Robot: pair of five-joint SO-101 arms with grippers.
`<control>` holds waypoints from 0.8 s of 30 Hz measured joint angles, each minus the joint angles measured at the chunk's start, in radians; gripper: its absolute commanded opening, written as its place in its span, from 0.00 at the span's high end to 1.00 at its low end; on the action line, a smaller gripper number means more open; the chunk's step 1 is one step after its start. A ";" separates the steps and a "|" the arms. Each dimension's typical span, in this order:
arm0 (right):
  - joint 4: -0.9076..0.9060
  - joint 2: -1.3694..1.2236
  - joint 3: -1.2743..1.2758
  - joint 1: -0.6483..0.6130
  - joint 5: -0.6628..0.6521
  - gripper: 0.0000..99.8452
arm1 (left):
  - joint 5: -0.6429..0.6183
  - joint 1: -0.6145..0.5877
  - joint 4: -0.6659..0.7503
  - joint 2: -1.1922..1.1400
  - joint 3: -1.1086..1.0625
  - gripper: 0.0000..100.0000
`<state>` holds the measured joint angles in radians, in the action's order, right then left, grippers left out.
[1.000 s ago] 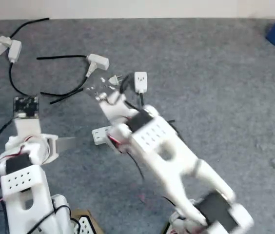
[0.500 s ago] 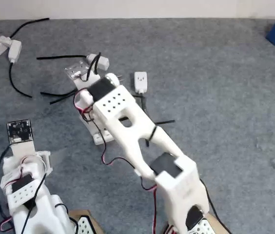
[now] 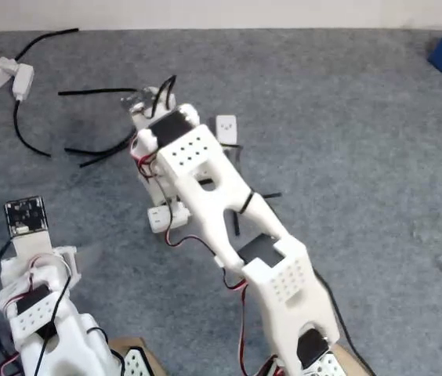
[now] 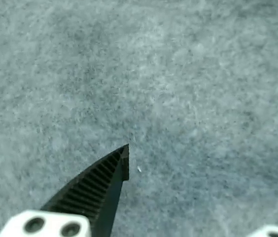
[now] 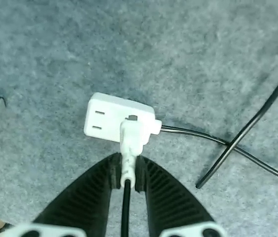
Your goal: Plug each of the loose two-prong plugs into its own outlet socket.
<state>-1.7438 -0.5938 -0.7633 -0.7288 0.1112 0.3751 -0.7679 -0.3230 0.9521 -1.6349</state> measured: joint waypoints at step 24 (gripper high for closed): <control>0.000 -0.097 -0.066 0.005 0.075 0.99 | 0.000 0.002 0.000 0.003 -0.017 0.50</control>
<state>-1.7438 -0.6905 -0.8293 -0.7242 0.1864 0.3751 -0.7664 -0.3230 0.9551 -1.6517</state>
